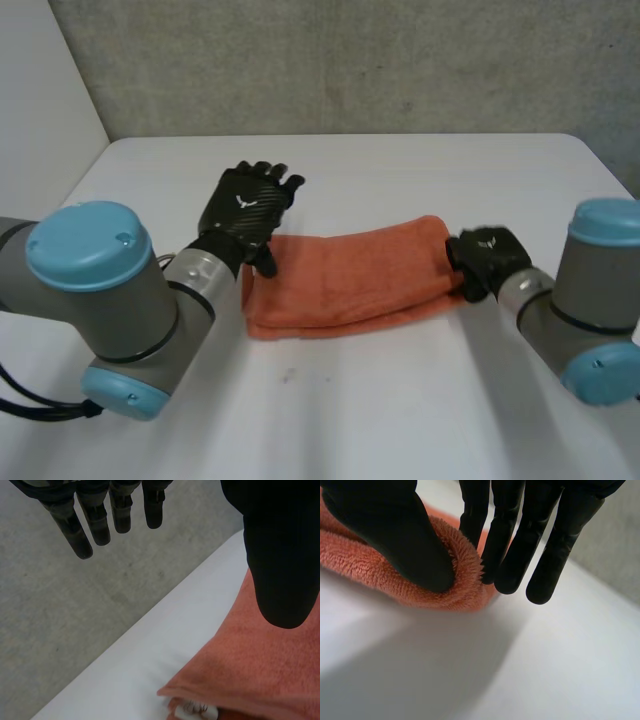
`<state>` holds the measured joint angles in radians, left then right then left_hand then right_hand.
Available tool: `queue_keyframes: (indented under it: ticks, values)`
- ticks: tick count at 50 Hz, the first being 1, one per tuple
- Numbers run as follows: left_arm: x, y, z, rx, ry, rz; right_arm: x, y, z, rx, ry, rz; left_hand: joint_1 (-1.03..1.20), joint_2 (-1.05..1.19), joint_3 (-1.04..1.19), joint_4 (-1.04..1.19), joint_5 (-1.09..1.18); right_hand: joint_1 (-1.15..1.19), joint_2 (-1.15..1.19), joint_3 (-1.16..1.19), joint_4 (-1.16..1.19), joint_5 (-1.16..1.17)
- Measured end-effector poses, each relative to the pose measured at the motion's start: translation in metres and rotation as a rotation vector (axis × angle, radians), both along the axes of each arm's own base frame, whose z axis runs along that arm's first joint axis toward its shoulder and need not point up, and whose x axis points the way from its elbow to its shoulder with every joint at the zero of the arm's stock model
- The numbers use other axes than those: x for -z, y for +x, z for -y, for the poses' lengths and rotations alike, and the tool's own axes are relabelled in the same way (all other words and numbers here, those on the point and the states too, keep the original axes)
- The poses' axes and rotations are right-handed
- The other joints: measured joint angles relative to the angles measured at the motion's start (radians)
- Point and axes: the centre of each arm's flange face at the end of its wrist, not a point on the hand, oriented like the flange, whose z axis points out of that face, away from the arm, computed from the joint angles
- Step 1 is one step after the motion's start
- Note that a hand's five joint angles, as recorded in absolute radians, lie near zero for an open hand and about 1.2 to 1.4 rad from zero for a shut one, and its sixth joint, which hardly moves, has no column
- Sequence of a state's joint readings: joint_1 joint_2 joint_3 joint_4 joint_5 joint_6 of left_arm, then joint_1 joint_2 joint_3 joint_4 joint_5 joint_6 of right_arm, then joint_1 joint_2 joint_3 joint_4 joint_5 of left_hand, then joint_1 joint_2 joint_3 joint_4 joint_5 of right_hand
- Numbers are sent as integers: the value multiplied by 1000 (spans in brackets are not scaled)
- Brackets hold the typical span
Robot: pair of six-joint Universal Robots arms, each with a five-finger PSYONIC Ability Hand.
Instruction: Fold the laundry
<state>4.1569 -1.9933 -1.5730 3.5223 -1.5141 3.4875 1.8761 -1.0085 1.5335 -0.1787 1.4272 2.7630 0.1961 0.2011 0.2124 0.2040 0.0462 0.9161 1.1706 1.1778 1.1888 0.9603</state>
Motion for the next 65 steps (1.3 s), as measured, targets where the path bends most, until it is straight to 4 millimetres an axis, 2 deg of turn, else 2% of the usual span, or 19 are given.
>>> queue_keyframes:
  ticks: [3,6,8,9,10,15,16,18,21,24,29,34,38,41,49,52,56,59,65]
  values:
    - [-1,12,4,-41,4,3,-20,27,0,-71,-92,7,0,0,0,0,0,10,0,0,0,9]
    - [-4,25,10,-89,4,2,-47,75,-20,-204,-194,42,0,0,0,0,0,10,0,0,0,14]
    - [-5,28,12,-100,2,1,-50,83,-25,-229,-207,50,0,0,0,0,0,10,0,0,0,14]
    - [-8,38,17,-141,0,-3,-53,94,-32,-262,-220,59,0,0,0,0,0,10,0,0,0,14]
    - [-9,41,18,-154,-1,-6,-56,128,-60,-368,-241,81,0,0,0,0,0,10,0,0,0,14]
    - [-11,50,23,-199,5,-24,-47,147,-80,-441,-226,83,0,0,0,0,0,10,0,0,0,17]
    - [-11,54,25,-218,12,-38,-18,169,-113,-550,-160,62,0,0,0,0,0,6,-8,-8,-9,12]
    - [-12,55,26,-227,18,-52,-4,173,-121,-568,-124,48,0,0,0,0,0,-119,-185,-188,-192,-151]
    - [-14,53,26,-224,19,-66,3,171,-117,-525,-90,49,0,0,0,0,0,-623,-790,-786,-795,-726]
    - [-17,50,28,-215,15,-73,-6,164,-103,-448,-75,93,0,0,0,0,0,-710,-942,-946,-951,-879]
    - [-19,28,26,-163,54,-58,-43,132,-57,-222,-6,325,0,0,0,0,0,-714,-955,-968,-959,-899]
    - [-11,7,21,-118,145,-56,-51,115,-38,-154,54,433,0,0,0,0,0,-714,-955,-968,-959,-899]
    - [2,-5,18,-103,243,-71,-42,109,-32,-149,117,444,0,0,0,0,0,-714,-955,-968,-959,-899]
    - [20,-10,17,-113,326,-71,-19,108,-29,-145,204,403,0,0,0,0,0,-714,-955,-968,-959,-899]
    - [56,1,18,-198,413,-9,17,111,-28,-131,340,275,0,0,0,0,0,-714,-955,-968,-959,-899]
    - [63,6,18,-218,429,14,17,111,-27,-135,342,252,0,0,0,0,0,-725,-955,-968,-959,-899]
    - [67,14,19,-238,440,44,6,112,-26,-146,319,244,0,0,0,0,-2,-725,-955,-968,-959,-899]
    - [56,21,22,-246,417,54,-24,112,-26,-159,257,272,0,0,0,0,-2,-725,-955,-968,-959,-904]
    - [-1,23,24,-213,296,-31,-78,98,-21,-135,112,348,0,0,0,0,-2,-725,-955,-968,-959,-904]
